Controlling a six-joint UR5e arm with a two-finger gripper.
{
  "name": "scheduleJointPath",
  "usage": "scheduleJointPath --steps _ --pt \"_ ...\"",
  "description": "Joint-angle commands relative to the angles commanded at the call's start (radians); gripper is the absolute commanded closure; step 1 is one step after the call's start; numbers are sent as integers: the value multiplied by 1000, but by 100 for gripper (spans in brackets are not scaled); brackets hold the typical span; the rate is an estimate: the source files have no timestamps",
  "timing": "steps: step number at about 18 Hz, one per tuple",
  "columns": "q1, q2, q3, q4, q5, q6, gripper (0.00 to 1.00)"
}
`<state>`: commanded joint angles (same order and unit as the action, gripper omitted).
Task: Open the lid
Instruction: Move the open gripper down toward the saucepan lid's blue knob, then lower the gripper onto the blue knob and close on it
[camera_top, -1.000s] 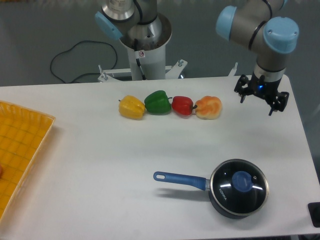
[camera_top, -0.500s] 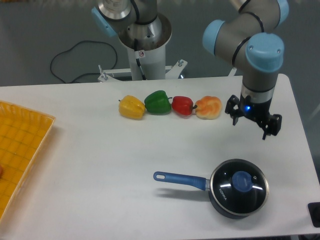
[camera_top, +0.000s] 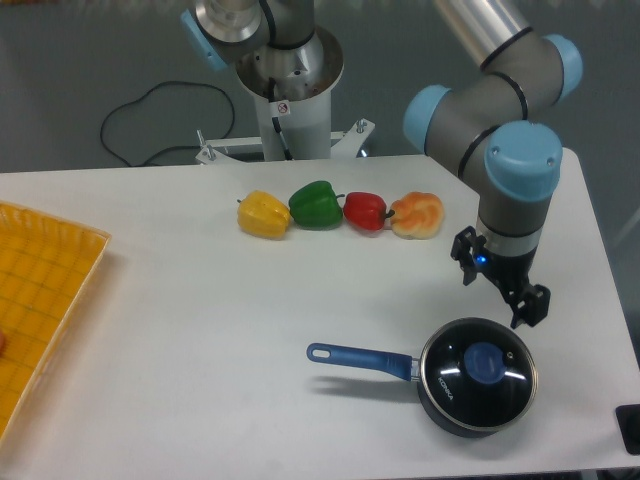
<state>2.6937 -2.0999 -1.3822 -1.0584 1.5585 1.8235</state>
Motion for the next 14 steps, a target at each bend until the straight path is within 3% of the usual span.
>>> scheduleJointPath --steps 3,8,14 --pt "2 -32 58 -9 -2 74 0" --pt "-21 -81 150 -12 8 77 0" --pt "-51 -100 195 -50 9 27 0"
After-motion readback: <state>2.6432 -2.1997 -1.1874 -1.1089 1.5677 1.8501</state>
